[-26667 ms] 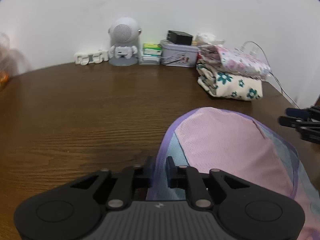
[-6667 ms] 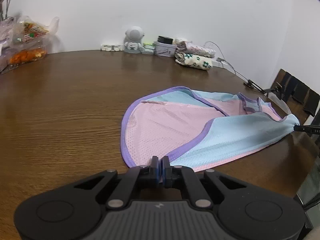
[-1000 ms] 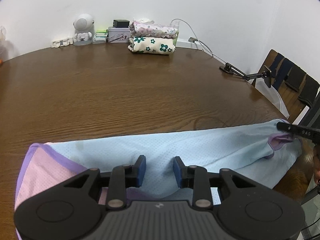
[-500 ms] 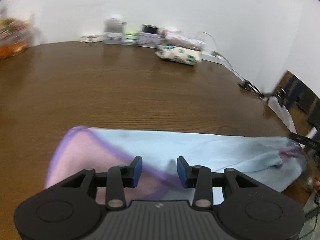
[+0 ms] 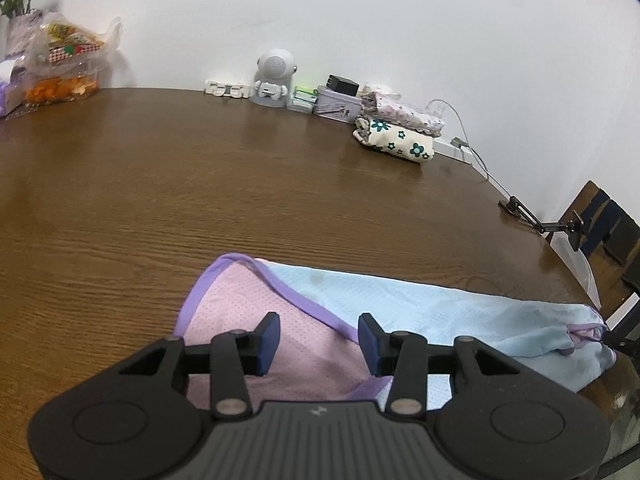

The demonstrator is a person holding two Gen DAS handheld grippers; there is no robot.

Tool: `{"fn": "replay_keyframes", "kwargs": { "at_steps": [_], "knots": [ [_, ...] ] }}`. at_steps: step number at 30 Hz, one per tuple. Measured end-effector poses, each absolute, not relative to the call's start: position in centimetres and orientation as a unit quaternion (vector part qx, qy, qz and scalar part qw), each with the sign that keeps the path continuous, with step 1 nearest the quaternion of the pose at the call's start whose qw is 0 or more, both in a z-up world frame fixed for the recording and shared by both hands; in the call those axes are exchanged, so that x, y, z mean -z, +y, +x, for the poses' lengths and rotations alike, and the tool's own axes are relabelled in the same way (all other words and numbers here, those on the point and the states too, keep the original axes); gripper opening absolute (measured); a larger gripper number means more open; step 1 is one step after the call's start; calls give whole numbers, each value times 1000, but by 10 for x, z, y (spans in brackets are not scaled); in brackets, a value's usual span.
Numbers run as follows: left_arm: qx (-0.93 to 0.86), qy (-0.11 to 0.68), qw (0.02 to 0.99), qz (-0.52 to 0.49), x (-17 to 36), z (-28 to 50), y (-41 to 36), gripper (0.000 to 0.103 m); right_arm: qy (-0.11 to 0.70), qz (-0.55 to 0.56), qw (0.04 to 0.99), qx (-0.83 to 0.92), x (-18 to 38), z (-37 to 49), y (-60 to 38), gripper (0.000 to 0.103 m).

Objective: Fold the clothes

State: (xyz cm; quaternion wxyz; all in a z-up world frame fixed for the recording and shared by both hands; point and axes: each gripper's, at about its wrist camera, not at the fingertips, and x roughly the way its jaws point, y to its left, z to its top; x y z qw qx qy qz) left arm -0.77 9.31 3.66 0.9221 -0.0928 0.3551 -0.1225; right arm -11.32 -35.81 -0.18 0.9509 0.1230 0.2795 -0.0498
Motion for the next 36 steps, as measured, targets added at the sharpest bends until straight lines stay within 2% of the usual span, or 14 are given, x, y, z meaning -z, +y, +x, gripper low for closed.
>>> {"fn": "replay_keyframes", "kwargs": {
  "at_steps": [2,7,10,11,17,19,21,23,26,36],
  "knots": [
    [122,354,922,-98,-35,-9,96,41,291,94,950,69,9,-107,-353,16],
    [122,350,925,-86,-42,-6,103,42,271,54,957,90,0,-109,-341,18],
    [148,340,927,-56,-52,7,91,51,248,44,965,77,-19,-118,-332,18],
    [164,337,926,-46,-52,11,83,51,250,41,965,70,-24,-120,-328,18],
    [238,321,916,42,-41,39,42,51,314,73,945,45,-15,-119,-303,18],
    [252,339,905,40,-34,53,38,51,323,64,943,43,-9,-120,-293,18],
    [260,359,895,44,-28,66,35,50,329,56,941,50,-4,-118,-287,19],
    [256,368,892,64,-23,69,33,42,331,59,940,64,1,-113,-288,19],
    [239,362,896,96,-20,63,31,36,333,57,938,69,3,-103,-291,19],
    [164,370,911,85,-24,38,46,37,362,-13,932,10,0,-8,-294,21]
  ]
}}
